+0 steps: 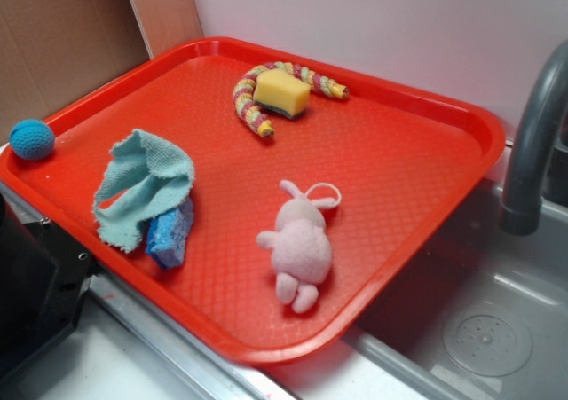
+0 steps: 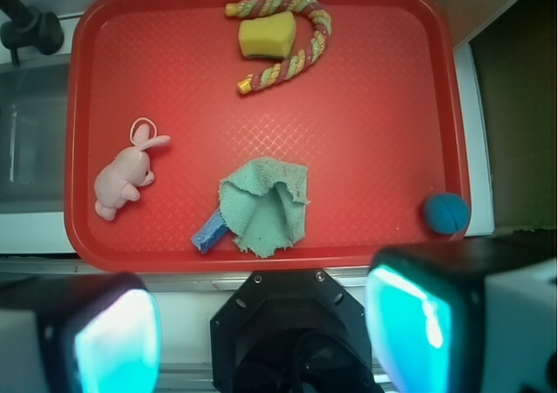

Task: Grab the blue ball.

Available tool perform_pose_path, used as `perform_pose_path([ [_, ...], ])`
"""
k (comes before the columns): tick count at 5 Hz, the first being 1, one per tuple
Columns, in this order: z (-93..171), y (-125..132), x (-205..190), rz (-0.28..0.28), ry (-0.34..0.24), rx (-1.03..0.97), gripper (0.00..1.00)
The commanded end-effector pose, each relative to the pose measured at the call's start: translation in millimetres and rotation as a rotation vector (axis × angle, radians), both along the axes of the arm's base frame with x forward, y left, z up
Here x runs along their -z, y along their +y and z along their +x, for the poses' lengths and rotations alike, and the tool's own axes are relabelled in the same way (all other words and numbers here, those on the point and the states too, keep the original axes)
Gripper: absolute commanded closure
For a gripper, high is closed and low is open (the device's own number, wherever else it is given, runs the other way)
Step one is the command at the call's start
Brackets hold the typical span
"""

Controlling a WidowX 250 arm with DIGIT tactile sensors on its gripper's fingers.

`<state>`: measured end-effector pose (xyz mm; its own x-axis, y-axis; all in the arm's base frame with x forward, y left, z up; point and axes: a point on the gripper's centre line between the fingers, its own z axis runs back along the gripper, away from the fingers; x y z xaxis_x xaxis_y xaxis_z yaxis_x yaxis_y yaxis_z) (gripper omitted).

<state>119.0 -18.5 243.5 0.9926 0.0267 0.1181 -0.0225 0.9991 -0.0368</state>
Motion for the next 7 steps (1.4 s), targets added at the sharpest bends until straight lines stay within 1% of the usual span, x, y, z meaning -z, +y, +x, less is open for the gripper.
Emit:
perform_pose_path([
  [1, 0.0, 0.0, 0.0, 0.0, 0.0, 0.0, 0.0],
  [2, 8.8, 50.0, 48.2, 0.073, 0.043, -0.249, 0.0],
  [3, 15.2, 97.1, 83.0, 0.02, 0.082, -0.207, 0.0],
  [4, 13.5, 141.8, 105.6, -0.028, 0.057, 0.045, 0.0],
  [5, 7.1, 168.9, 109.2, 0.085, 0.127, 0.295, 0.0],
  [6, 5.7, 179.3, 117.9, 0.132, 0.137, 0.543, 0.0],
  [7, 10.9, 178.3, 125.1, 0.249, 0.166, 0.719, 0.0],
])
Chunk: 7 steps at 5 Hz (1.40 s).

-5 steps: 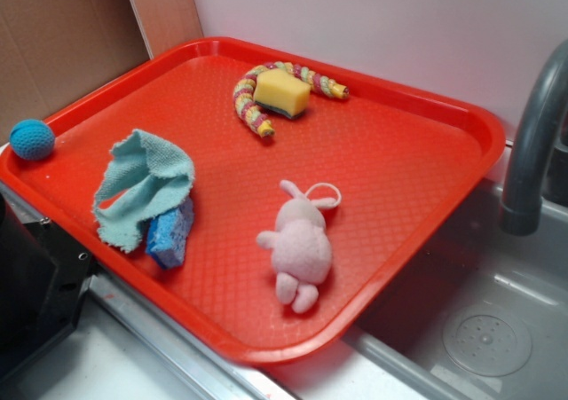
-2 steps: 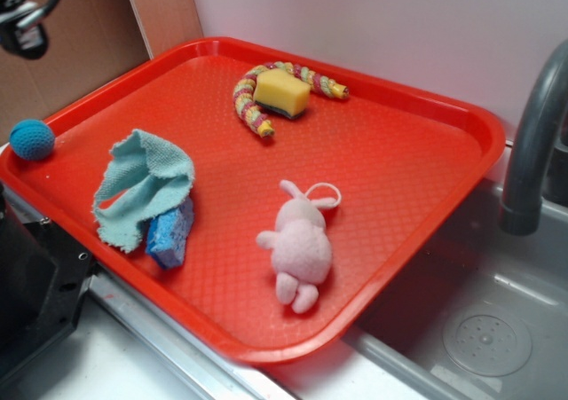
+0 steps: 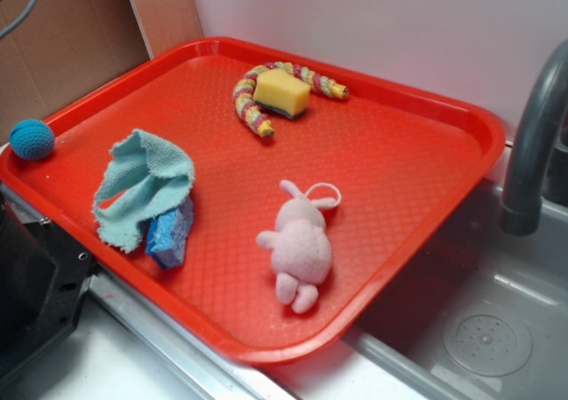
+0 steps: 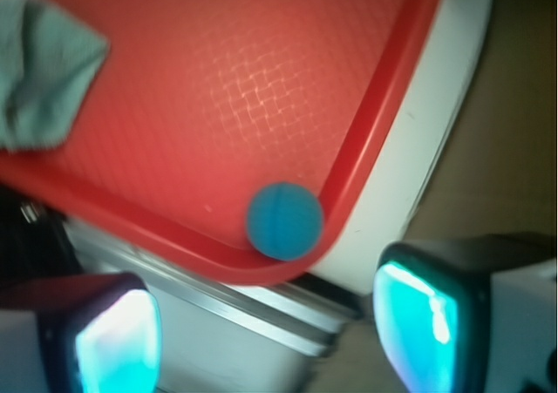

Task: Grab the blue ball.

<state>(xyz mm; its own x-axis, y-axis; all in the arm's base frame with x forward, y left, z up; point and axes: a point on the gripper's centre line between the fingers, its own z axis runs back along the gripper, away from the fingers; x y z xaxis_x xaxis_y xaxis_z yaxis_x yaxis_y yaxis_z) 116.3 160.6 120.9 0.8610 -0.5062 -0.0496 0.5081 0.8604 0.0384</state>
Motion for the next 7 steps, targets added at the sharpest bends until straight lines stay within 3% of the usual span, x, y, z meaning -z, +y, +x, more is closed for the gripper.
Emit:
perform_pose_path([
  [1, 16.6, 1.1, 13.7, 0.196, -0.005, 0.276, 0.0],
  [2, 17.3, -0.8, 47.0, 0.259, 0.116, 0.301, 0.0],
  [4, 18.2, 5.7, 102.7, 0.244, 0.28, 0.31, 0.0],
  [5, 15.4, 5.8, 100.9, 0.255, 0.299, 0.312, 1.0],
  [6, 11.2, 6.6, 86.3, 0.301, 0.284, 0.265, 1.0],
  [7, 19.7, -7.4, 39.1, 0.384, 0.16, 0.152, 1.0],
])
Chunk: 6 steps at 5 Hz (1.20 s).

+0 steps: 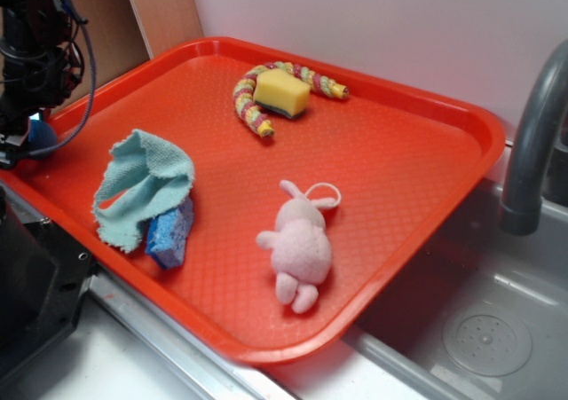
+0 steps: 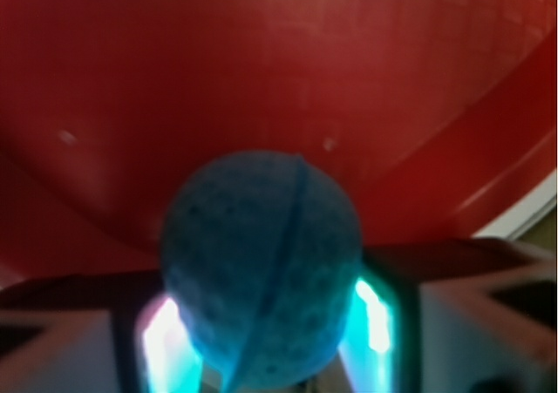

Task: Grab the blue ball.

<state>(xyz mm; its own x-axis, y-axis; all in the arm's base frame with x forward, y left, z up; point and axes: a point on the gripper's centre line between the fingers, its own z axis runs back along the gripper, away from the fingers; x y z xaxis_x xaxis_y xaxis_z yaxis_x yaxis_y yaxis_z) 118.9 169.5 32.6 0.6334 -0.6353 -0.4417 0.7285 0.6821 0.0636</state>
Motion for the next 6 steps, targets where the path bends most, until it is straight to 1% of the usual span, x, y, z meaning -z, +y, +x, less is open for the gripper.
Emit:
perform_pose_path([
  [1, 54.6, -50.8, -98.3, 0.082, -0.325, -0.138, 1.0],
  [2, 74.5, -77.7, -136.0, 0.006, -0.423, -0.258, 1.0],
  [3, 81.9, -103.9, -159.4, -0.13, -0.608, -0.523, 1.0],
  [4, 89.9, -117.4, -167.4, -0.17, -0.526, -0.815, 1.0],
  [5, 75.6, -125.9, -162.3, -0.27, -0.454, -1.063, 1.0],
  [6, 63.0, -137.9, -150.5, -0.334, -0.344, -1.203, 1.0],
])
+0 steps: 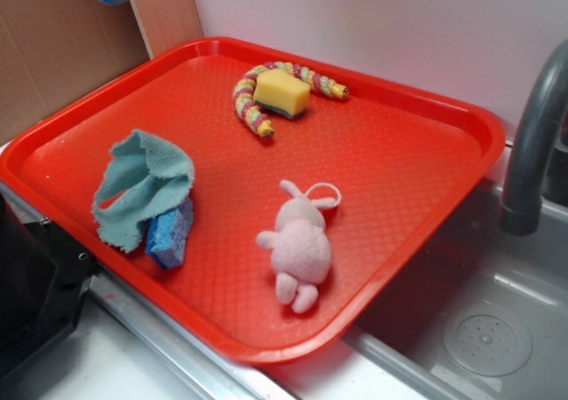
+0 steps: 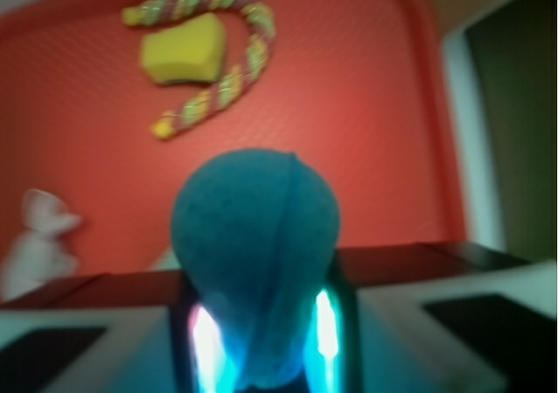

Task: Grab the blue ball.

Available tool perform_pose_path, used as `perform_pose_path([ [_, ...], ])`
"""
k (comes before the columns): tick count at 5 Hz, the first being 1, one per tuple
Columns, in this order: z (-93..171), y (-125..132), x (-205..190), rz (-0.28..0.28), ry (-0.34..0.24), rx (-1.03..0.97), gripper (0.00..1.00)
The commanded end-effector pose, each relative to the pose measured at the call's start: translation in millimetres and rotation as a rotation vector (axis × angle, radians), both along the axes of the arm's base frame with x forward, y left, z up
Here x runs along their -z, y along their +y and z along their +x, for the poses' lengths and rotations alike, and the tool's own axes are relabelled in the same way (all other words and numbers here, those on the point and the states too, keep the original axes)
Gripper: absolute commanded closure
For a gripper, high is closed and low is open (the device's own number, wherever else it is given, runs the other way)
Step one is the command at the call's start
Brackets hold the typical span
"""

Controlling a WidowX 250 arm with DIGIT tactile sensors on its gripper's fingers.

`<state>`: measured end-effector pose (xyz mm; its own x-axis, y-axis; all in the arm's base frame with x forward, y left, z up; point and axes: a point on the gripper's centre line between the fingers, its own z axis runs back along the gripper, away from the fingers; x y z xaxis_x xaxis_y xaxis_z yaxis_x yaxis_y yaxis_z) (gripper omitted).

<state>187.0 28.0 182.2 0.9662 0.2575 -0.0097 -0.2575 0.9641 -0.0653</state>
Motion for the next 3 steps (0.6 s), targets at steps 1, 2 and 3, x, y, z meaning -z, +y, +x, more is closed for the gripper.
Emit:
perform_pose_path([
  [1, -8.6, -9.4, -8.4, -0.057, -0.035, -0.052, 1.0],
  [2, -10.2, -10.0, -8.2, -0.009, -0.05, -0.021, 1.0],
  [3, -8.8, -6.0, -4.7, 0.044, -0.04, 0.003, 0.55],
])
